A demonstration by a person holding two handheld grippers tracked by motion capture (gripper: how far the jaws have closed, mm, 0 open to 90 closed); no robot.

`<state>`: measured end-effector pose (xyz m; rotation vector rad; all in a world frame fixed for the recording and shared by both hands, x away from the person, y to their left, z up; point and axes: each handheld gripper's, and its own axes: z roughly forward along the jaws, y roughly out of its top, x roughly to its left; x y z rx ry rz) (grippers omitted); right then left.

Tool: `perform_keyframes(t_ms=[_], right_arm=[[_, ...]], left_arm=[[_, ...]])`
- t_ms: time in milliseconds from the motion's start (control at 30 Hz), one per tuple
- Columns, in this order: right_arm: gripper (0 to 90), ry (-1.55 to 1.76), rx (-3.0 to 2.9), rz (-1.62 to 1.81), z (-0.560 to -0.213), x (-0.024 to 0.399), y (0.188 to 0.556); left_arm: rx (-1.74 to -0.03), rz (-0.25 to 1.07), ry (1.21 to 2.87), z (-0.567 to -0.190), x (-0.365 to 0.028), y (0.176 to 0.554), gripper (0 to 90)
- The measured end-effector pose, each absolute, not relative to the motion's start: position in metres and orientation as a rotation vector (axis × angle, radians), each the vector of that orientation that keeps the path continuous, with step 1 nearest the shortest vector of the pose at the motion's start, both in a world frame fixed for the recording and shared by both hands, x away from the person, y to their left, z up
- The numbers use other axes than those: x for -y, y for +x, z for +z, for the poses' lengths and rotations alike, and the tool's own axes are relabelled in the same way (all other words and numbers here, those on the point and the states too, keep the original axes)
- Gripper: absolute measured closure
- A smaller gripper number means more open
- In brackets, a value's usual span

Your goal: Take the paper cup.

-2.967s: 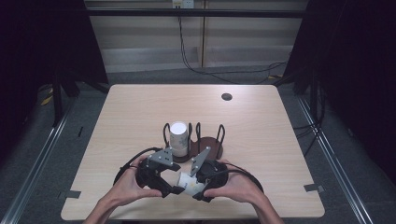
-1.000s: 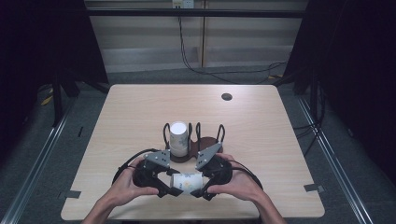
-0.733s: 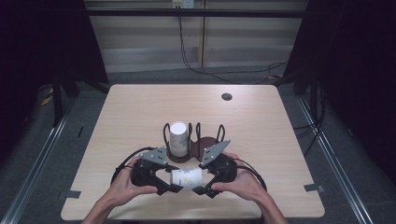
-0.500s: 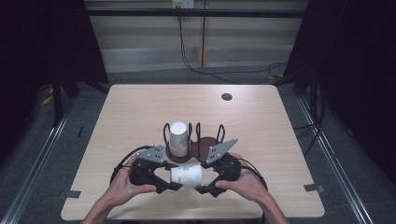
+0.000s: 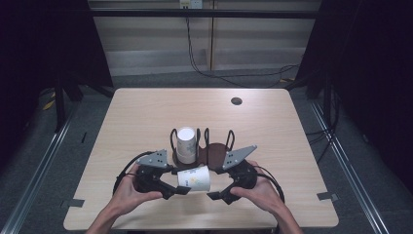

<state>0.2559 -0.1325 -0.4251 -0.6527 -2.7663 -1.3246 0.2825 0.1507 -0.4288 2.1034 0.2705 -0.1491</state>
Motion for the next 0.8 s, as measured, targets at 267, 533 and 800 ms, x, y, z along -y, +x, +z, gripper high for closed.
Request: perform_keyframes(t_ms=[267, 533, 800], right_arm=[[15.7, -0.673, 2.691, -1.418, -0.428, 0.136, 0.256], [13.7, -0.724, 2.624, -1.495, -0.436, 0.145, 0.257], [13.8, -0.753, 2.524, -1.584, -0.438, 0.148, 0.257]], left_arm=[[-0.258, -0.139, 2.100, -0.430, -0.149, 0.280, 36.2], [-0.260, -0.147, 2.083, -0.430, -0.148, 0.279, 36.2], [-0.257, -0.163, 2.053, -0.427, -0.149, 0.278, 36.2]])
